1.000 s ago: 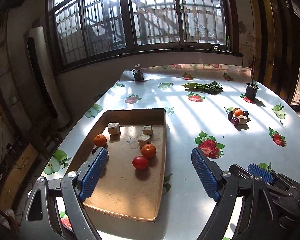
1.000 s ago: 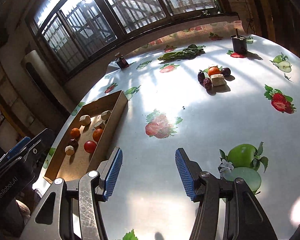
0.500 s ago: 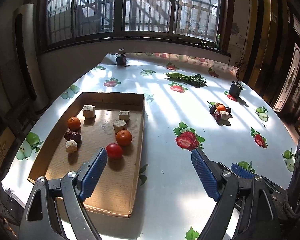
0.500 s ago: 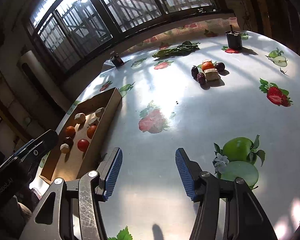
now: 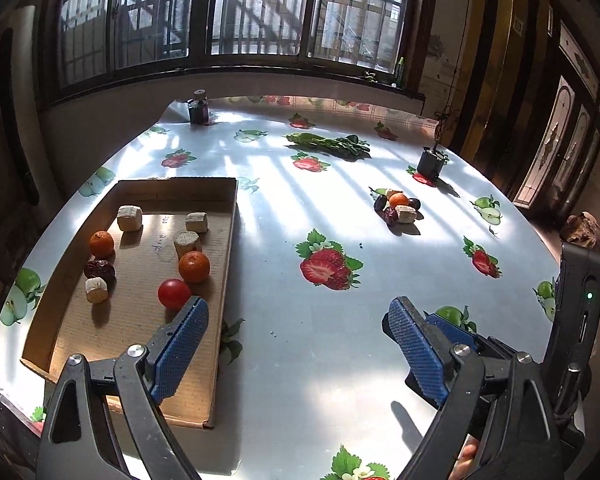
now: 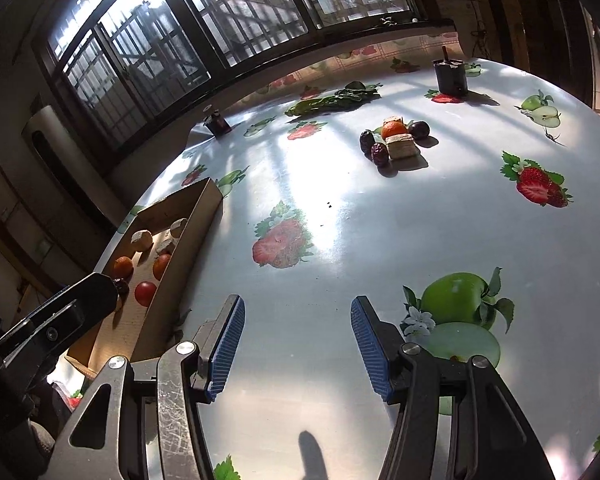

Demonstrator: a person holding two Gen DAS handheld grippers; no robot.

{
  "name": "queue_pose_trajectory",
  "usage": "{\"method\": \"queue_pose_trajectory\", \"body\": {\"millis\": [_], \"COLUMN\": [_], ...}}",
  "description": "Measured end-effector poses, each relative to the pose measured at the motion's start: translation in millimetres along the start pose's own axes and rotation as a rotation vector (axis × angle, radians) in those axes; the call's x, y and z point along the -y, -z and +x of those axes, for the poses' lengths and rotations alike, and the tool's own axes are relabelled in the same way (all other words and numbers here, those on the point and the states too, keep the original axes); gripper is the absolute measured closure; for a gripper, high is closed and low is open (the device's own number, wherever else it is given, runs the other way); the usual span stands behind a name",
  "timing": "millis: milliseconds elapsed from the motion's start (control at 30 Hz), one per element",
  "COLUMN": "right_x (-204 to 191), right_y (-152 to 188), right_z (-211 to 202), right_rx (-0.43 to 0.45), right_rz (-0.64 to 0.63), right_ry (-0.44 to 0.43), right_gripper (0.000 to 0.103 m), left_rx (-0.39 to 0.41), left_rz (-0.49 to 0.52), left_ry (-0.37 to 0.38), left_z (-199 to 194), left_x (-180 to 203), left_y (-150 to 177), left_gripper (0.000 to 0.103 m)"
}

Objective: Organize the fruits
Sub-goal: 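Move both open grippers from the box back toward the fruit pile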

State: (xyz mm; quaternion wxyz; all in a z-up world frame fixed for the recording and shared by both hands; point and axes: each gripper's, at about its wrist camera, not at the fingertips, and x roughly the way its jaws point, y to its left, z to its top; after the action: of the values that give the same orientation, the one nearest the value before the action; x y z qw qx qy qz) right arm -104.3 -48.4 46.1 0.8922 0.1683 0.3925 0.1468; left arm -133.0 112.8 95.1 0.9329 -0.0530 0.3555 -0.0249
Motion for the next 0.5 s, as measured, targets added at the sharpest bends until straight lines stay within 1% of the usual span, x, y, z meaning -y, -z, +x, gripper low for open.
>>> {"method": "queue_pose_trajectory", "body": {"millis": [133,300,500], "right_x": [-1,-2,-1], "right_y": [1,2,-3], "right_z": [3,7,5], "right_rx": [-0.011,-0.027,-0.026], "right_rz": [-0.005,-0.011,-0.017], "right_ry": [0.012,0.02,0.032], "right_gripper": [0.043,0.044,0.043], "left_rx": [-0.02,-0.025,-0.043], "left_rz": [-0.001,-0.008,-0.027], "left_ry": [0.014,0.021,0.028], "left_z": [4,6,14], "left_x": [2,1,-4], "left_y": [2,2,3], "left_gripper": [0.012,0.012,0.012]}}
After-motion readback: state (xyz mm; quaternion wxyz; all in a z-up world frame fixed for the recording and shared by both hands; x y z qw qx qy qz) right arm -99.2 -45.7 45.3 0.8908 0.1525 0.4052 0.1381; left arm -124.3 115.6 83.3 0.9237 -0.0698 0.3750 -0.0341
